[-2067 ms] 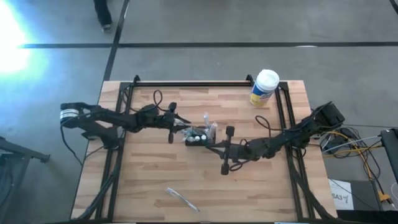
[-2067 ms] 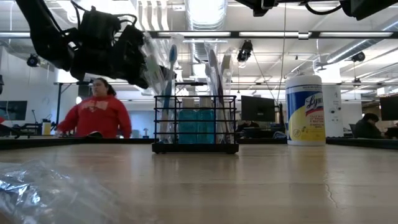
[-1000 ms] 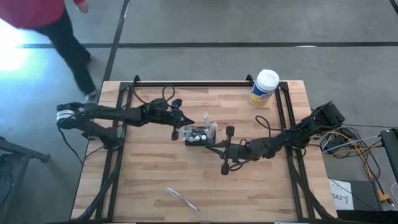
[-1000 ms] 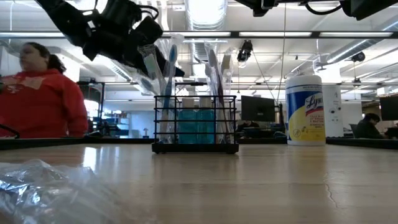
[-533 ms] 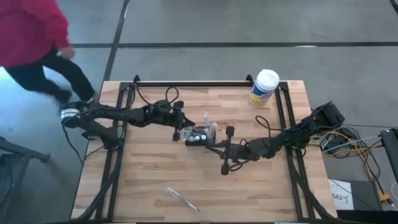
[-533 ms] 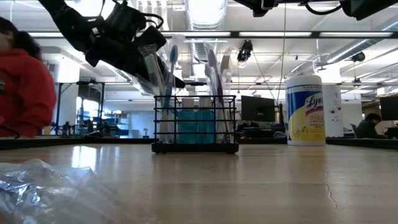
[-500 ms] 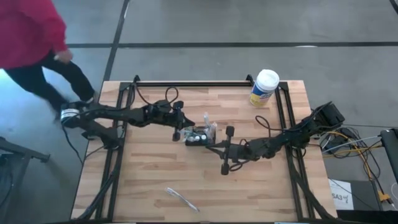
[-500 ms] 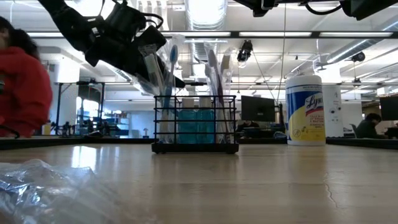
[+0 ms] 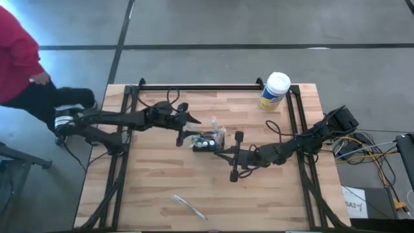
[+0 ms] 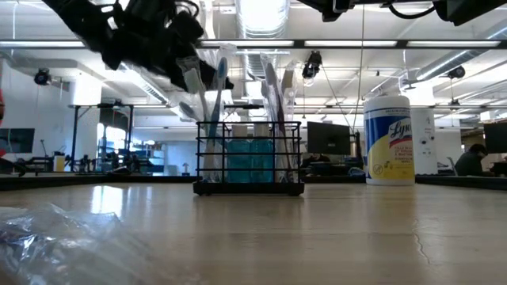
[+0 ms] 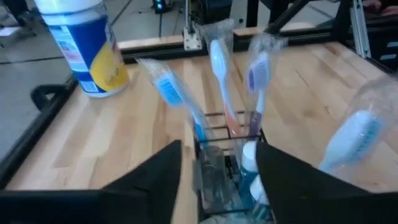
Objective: Pick & Place toothbrushing station
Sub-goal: Put the purple toothbrush into the black mesh organizer
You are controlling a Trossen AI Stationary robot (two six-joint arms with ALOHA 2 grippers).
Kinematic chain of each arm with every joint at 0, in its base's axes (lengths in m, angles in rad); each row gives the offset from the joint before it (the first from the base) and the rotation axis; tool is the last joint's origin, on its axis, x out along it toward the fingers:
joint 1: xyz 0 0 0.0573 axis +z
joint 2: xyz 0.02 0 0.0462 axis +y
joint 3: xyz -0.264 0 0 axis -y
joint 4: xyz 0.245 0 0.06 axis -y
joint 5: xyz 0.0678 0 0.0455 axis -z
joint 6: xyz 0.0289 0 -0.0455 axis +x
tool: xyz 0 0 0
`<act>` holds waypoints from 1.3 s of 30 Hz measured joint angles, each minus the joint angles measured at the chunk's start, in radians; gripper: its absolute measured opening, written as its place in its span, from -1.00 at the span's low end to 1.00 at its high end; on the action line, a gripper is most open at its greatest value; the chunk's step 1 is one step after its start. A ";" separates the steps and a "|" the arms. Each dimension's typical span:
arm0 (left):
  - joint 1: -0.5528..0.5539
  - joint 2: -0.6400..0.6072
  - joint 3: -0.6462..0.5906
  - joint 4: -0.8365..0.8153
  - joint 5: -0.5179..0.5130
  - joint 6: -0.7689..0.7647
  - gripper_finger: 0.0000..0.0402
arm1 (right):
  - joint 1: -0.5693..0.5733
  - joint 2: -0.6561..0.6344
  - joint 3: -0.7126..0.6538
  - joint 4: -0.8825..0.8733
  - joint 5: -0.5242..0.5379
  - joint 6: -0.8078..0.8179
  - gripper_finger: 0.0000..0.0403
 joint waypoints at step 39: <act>-0.079 -1.188 -0.571 -0.184 -0.030 -0.283 -0.98 | -0.005 0.023 0.241 -0.527 -0.011 0.365 -0.96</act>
